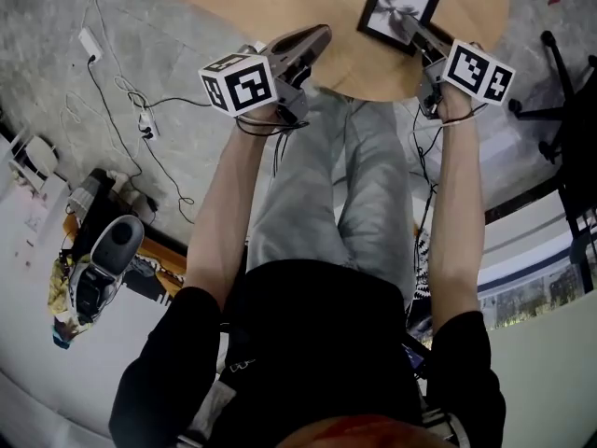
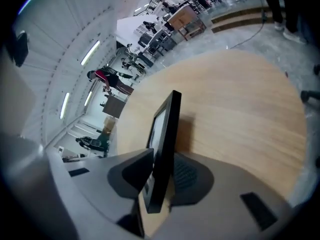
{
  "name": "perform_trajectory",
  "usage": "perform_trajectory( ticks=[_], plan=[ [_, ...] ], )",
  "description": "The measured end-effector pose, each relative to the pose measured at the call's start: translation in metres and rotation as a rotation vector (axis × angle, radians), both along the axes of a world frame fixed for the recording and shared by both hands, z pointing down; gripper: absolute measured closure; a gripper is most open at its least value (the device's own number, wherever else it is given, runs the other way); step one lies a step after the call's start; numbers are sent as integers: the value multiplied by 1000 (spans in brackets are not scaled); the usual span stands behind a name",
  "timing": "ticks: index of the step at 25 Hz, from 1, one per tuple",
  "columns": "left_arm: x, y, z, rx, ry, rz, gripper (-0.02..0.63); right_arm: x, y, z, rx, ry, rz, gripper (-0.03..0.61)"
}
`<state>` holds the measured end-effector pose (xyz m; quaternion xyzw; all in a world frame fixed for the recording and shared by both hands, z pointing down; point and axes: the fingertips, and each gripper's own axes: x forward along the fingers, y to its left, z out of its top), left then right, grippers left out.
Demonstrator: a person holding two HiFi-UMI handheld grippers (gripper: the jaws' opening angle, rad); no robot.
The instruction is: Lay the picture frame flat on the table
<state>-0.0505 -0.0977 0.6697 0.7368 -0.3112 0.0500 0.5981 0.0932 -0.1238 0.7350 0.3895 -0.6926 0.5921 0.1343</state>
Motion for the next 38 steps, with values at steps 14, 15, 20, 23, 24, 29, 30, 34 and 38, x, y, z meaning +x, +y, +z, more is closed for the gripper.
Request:
perform_trajectory(
  ticks=[14, 15, 20, 23, 24, 29, 30, 34, 38],
  plan=[
    [14, -27, -154, 234, 104, -270, 604, 43, -1, -88, 143, 338, 127, 465],
    [16, -29, -178, 281, 97, -272, 604, 42, -2, -119, 191, 299, 147, 511],
    [29, -48, -319, 551, 95, -230, 604, 9, -24, -289, 486, -56, 129, 561],
    [40, -82, -389, 712, -32, -211, 604, 8, -66, -391, 709, -101, 89, 563],
    [43, -93, -413, 770, -66, -202, 604, 9, -78, -423, 776, -98, 91, 563],
    [38, -103, -516, 967, -147, -241, 603, 18, -77, -552, 1007, -8, 171, 565],
    [34, -105, -534, 1004, -182, -257, 603, 21, -77, -576, 1057, 30, 200, 565],
    [30, -107, -584, 1146, -324, -274, 604, 27, -73, -639, 1230, 233, 221, 566],
    [40, -110, -593, 1206, -402, -224, 604, 27, -74, -648, 1264, 343, 195, 567]
  ],
)
